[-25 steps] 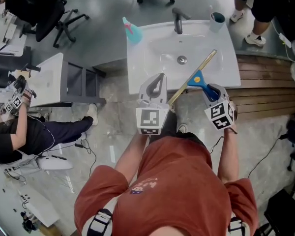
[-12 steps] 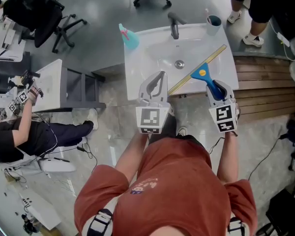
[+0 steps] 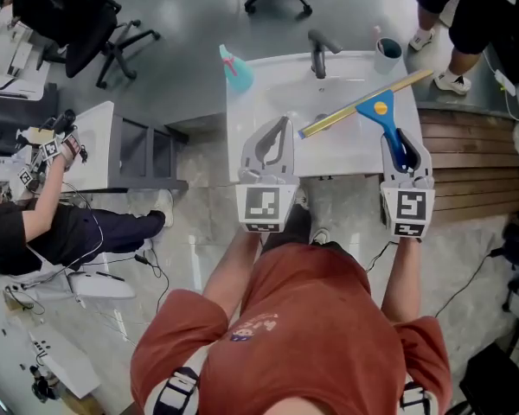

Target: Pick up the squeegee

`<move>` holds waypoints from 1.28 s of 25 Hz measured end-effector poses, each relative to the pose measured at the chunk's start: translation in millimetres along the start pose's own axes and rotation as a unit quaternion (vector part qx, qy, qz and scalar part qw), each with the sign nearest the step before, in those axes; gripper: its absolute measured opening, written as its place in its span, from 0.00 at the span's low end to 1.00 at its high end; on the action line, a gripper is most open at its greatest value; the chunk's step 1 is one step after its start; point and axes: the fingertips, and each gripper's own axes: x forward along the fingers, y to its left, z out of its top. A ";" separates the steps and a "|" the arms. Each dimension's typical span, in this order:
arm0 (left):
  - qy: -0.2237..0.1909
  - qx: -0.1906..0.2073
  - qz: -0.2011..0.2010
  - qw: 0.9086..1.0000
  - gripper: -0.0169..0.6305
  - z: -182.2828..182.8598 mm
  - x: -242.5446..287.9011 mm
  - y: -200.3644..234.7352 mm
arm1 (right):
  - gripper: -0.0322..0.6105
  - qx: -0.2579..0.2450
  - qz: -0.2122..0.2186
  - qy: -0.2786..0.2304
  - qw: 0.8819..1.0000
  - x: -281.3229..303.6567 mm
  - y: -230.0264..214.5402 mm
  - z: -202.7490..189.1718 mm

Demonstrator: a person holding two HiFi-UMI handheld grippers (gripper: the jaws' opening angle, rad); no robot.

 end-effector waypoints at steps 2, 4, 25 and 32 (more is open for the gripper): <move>-0.006 -0.001 0.006 1.000 0.05 4.4 4.5 7.4 | 0.24 0.005 -0.010 -0.019 1.000 2.4 -5.3 13.5; -0.013 0.000 0.012 1.000 0.05 9.9 8.4 14.3 | 0.24 0.007 -0.021 -0.037 0.999 3.8 -10.3 27.6; -0.129 0.000 0.084 0.988 0.05 89.6 20.9 82.5 | 0.24 0.055 -0.116 -0.192 0.973 16.3 -53.2 149.5; -0.145 0.007 0.095 0.985 0.05 101.1 19.0 92.6 | 0.24 0.060 -0.137 -0.223 0.963 13.1 -58.6 169.0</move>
